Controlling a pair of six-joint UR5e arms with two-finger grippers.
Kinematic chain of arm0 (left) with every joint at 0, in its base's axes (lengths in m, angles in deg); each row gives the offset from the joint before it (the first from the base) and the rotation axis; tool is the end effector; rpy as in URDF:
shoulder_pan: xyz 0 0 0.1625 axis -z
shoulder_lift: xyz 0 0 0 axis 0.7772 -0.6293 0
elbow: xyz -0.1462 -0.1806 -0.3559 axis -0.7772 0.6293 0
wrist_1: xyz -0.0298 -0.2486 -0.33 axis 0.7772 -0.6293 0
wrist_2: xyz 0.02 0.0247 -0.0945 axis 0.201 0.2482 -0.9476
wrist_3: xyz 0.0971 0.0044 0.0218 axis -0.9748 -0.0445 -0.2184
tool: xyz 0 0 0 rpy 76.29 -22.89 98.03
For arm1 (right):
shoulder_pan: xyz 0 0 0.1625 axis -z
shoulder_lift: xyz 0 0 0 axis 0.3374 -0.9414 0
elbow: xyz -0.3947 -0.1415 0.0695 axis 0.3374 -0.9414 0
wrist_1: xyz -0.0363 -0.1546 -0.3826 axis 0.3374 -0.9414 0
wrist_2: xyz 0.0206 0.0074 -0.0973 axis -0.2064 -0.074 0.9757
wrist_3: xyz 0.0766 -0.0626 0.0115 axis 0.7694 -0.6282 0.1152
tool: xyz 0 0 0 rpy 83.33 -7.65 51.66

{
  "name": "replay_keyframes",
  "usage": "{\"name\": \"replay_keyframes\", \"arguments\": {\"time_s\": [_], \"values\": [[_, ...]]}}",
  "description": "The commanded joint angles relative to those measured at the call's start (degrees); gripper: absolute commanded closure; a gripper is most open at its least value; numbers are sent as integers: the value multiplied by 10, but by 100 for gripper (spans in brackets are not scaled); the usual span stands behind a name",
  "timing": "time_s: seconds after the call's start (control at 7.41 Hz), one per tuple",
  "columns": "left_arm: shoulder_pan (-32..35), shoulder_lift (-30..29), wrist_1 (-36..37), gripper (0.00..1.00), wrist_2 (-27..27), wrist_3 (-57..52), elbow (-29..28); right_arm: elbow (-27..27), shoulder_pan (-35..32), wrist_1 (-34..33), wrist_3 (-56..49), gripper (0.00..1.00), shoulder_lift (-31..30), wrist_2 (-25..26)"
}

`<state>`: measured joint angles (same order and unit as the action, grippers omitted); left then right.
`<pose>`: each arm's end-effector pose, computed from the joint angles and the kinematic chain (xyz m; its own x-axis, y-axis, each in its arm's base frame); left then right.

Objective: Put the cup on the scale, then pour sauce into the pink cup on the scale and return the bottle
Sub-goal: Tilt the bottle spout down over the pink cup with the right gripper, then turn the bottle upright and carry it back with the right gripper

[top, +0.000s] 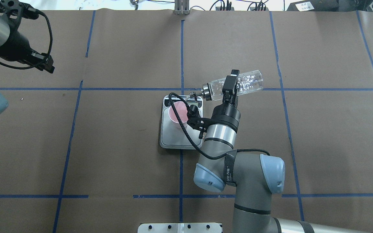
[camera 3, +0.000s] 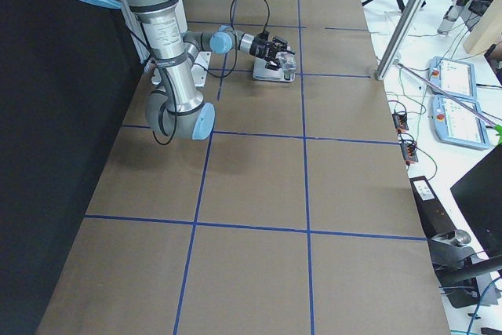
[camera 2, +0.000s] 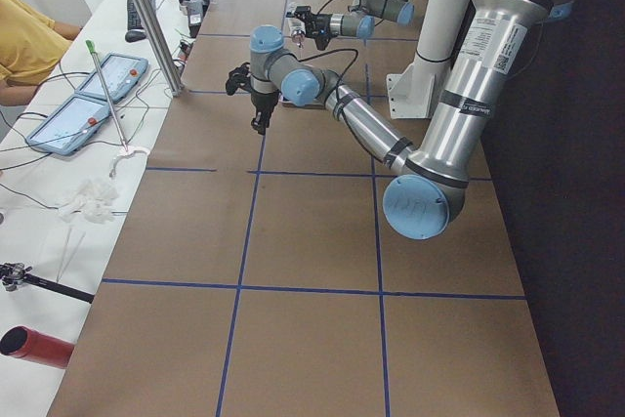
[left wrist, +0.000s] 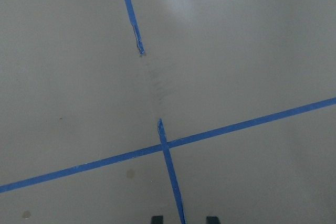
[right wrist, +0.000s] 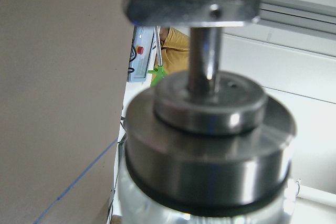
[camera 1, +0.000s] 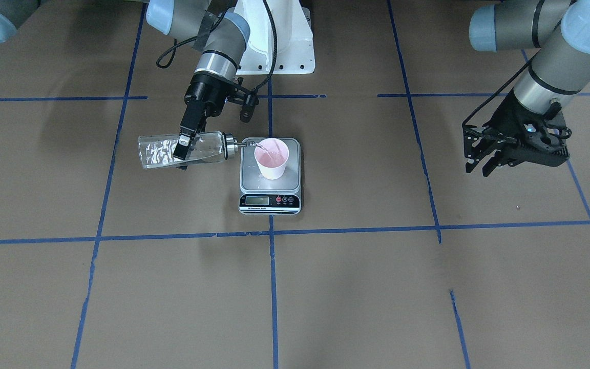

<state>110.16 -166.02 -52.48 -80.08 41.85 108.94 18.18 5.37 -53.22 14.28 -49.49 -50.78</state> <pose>0.2296 -0.5382 0.3267 0.6717 0.2563 -0.6951 -0.0494 0.9516 0.3032 -0.5220 -0.3683 0.2444 0.5372 -0.1940 -0.8208 0.8325 0.2782 0.4791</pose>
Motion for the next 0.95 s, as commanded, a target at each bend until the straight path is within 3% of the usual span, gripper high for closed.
{"name": "replay_keyframes", "arguments": {"time_s": [0.0, 0.14, 0.68, 0.81], "values": [[0, 0, 0, 61, 0, 0, 0, 44, -1, 2, 9, 100, -24, -8], [-2, -1, 0, 61, 1, 1, 1, 58, -1, 6, 55, 100, -31, -26], [-2, -1, 1, 60, 1, 5, 8, 59, 16, 10, 465, 100, -29, -85], [-2, -1, 2, 60, 1, 6, 8, 56, 14, 76, 475, 100, -36, -90]]}}
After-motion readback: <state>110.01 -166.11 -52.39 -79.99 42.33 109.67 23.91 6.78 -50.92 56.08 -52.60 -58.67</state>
